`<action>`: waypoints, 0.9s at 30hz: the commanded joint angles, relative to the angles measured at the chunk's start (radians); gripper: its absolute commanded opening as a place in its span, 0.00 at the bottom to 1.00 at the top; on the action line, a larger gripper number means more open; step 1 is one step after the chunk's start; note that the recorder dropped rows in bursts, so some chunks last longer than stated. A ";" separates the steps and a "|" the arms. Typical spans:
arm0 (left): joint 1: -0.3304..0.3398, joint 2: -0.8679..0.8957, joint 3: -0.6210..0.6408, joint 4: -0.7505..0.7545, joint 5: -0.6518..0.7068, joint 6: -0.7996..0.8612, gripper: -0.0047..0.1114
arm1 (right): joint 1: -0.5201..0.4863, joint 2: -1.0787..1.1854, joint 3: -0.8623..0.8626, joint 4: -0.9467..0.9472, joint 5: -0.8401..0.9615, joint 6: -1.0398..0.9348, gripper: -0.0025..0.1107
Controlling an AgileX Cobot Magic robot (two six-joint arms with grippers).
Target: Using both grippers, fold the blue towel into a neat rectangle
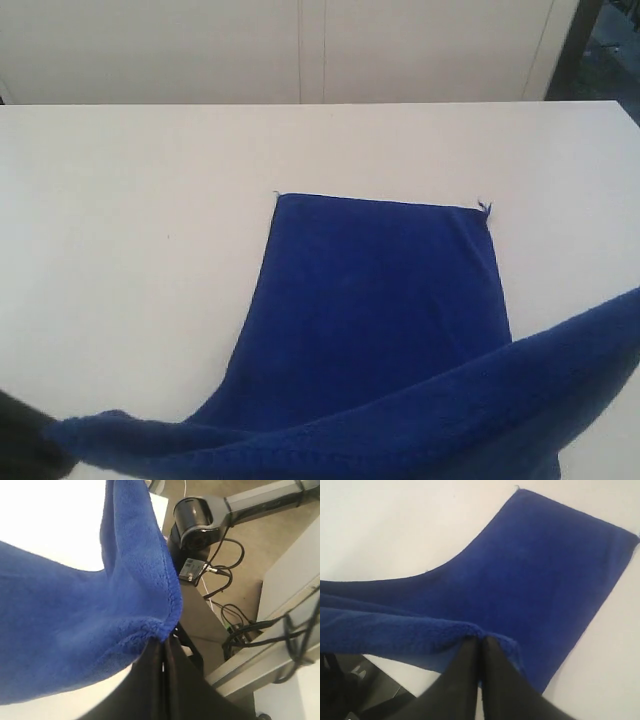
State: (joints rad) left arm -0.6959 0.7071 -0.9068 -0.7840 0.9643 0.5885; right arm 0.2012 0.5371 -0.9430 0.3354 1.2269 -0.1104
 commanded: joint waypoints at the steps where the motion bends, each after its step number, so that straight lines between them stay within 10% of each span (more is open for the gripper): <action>1: -0.004 -0.032 0.000 -0.022 0.015 -0.010 0.04 | -0.002 -0.038 0.007 0.002 -0.006 0.009 0.02; 27: -0.004 0.147 0.234 -0.017 -0.627 0.109 0.04 | -0.002 0.140 0.214 -0.221 -0.282 0.077 0.02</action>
State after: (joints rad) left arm -0.6959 0.8006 -0.6804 -0.7799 0.3970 0.6778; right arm 0.2012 0.6233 -0.7426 0.1323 1.0149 -0.0439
